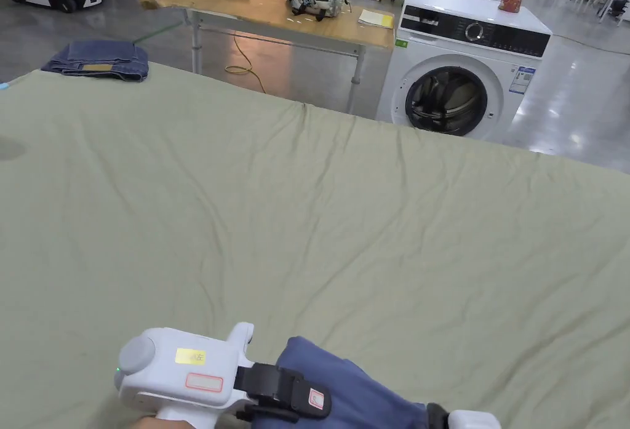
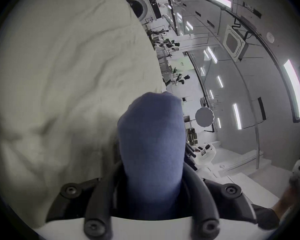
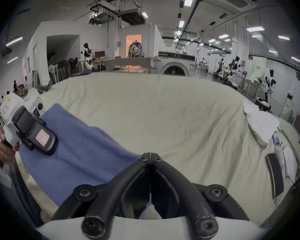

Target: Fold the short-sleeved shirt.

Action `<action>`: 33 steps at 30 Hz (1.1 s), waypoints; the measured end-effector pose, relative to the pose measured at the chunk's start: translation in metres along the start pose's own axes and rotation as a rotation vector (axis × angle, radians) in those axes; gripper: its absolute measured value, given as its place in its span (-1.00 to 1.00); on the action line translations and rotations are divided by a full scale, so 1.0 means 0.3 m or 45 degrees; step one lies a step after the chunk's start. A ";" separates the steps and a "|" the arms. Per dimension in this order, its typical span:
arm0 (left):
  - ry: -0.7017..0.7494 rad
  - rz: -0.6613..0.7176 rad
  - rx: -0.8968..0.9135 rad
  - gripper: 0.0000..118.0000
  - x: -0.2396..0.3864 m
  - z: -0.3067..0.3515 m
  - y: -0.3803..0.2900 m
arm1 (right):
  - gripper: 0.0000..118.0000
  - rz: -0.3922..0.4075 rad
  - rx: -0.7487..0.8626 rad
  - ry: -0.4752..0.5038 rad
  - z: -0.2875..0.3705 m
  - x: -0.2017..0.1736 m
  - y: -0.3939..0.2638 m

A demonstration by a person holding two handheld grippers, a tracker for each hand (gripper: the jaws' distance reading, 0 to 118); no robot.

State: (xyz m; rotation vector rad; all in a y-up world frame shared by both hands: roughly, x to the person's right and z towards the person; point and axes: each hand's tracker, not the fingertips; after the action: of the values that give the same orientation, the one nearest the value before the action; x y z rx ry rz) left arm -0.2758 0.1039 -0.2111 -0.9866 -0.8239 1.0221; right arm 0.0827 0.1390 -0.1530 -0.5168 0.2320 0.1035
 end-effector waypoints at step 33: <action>0.938 0.211 0.496 -0.62 0.115 1.575 0.179 | -1.00 -0.027 0.172 -0.009 -0.091 -0.054 0.261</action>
State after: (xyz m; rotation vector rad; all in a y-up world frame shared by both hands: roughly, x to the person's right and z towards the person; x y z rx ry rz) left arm -0.7066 0.2722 -0.0953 -0.9958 0.0652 0.8203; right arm 0.0495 0.1924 -0.2094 -0.3845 0.2250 0.0681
